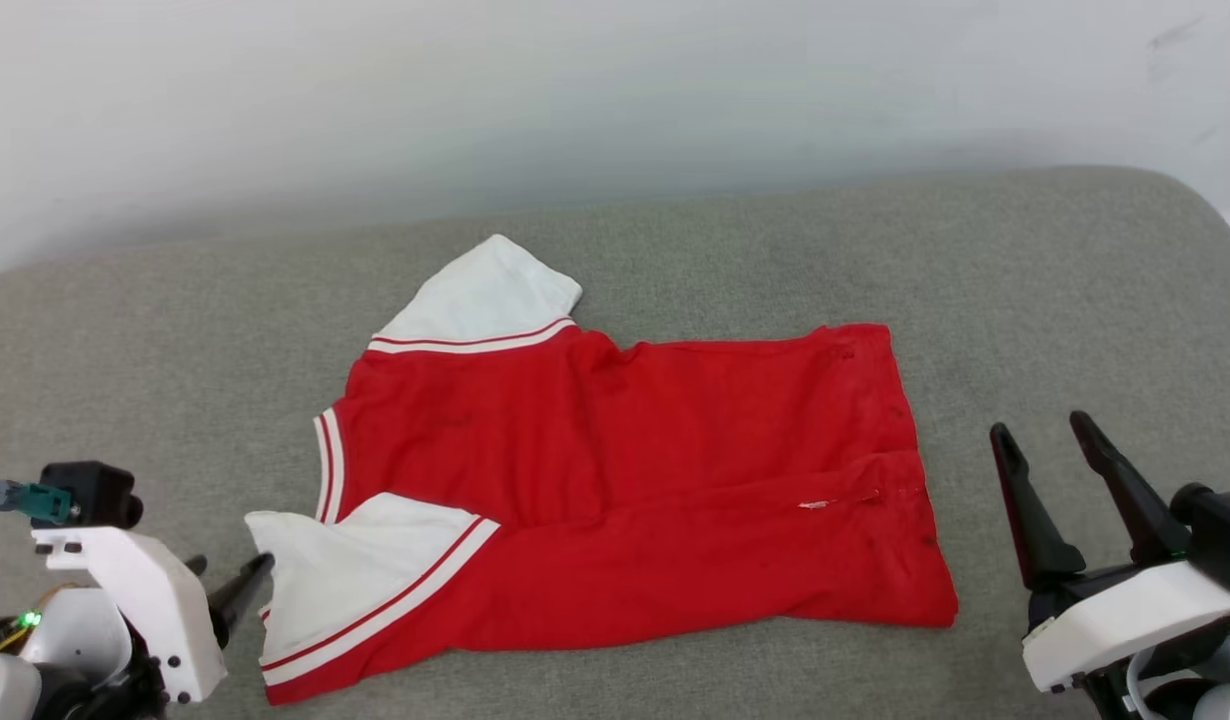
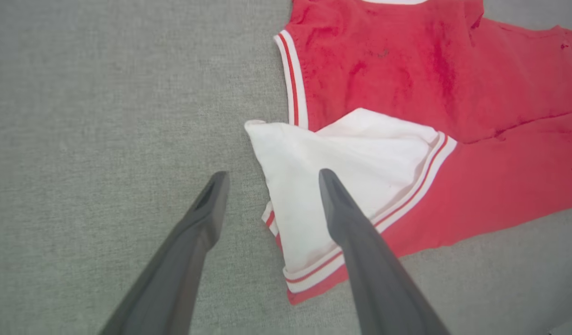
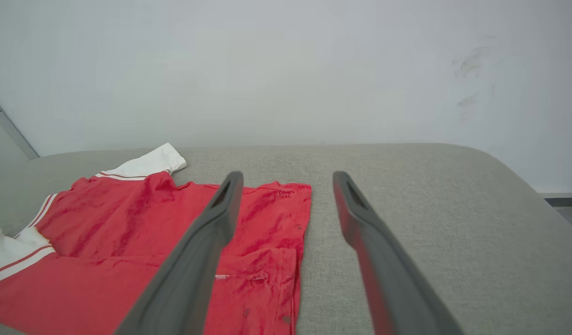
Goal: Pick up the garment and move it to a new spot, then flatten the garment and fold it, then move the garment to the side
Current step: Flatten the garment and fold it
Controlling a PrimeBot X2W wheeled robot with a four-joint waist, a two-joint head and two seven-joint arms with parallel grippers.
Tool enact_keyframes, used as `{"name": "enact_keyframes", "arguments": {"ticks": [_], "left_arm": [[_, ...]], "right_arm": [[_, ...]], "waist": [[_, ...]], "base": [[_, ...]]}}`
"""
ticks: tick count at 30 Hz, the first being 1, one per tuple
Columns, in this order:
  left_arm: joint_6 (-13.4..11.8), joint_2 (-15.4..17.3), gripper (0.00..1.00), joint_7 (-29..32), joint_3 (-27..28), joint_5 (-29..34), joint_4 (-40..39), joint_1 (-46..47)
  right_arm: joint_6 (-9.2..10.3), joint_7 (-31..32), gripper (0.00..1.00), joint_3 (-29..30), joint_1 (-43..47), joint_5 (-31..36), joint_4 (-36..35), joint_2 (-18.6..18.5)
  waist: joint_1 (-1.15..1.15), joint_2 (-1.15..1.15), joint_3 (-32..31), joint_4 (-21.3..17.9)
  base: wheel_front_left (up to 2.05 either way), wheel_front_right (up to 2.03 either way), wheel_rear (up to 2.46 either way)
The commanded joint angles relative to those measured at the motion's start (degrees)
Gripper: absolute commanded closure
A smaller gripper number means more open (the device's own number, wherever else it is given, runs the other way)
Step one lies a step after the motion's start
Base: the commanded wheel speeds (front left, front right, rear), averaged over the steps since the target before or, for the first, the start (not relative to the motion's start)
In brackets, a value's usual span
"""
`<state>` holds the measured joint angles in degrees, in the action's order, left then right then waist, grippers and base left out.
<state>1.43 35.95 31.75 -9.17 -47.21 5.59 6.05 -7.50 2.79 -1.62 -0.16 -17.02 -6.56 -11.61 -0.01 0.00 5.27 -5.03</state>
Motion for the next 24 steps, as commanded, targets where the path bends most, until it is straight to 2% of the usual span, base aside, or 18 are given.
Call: {"name": "enact_keyframes", "arguments": {"ticks": [1,5,10,13,14,15,24], "left_arm": [[-0.3,0.6,0.00,1.9,-0.2,-1.1,-0.2,-0.9],[-1.1,0.8,0.00,6.9,-0.9,-3.6,0.0,-2.3],[-2.0,0.2,0.00,10.1,-2.2,-4.8,1.3,-3.3],[-2.6,-1.6,0.00,10.8,-3.4,-5.5,3.4,-3.5],[-2.4,-2.5,0.27,11.2,-3.7,-6.2,4.0,-3.6],[-2.1,-4.1,1.00,11.4,-4.4,-7.1,5.0,-3.7],[0.2,-6.3,1.00,5.0,-4.3,-5.1,6.2,0.8]], "right_arm": [[0.02,0.2,0.00,0.0,0.4,0.6,-1.0,0.6],[0.02,1.3,0.00,-0.1,0.8,0.8,-2.6,1.4],[0.02,1.6,0.00,-0.4,-0.2,0.9,-4.3,2.1],[0.02,1.8,0.00,-0.4,-0.6,0.5,-4.4,2.3],[0.02,2.0,0.00,-0.3,-0.7,0.4,-4.4,2.3],[0.02,2.6,0.00,-0.4,-0.8,0.0,-4.3,1.9],[0.02,7.9,0.00,2.8,0.5,-4.1,-4.8,-0.4]], "waist": [[0.01,0.00,0.8,-0.6],[0.01,0.00,2.4,-1.6],[0.01,0.00,4.5,-2.5],[0.01,0.00,5.5,-2.7],[0.01,0.00,5.6,-2.7],[0.01,0.00,5.9,-2.6],[0.01,0.00,4.9,0.4]], "base": [[0.00,0.00,0.00],[0.00,0.00,0.00],[0.00,0.00,0.00],[0.00,0.00,0.00],[0.00,0.00,0.00],[0.00,0.00,0.00],[0.00,0.00,0.00]]}}
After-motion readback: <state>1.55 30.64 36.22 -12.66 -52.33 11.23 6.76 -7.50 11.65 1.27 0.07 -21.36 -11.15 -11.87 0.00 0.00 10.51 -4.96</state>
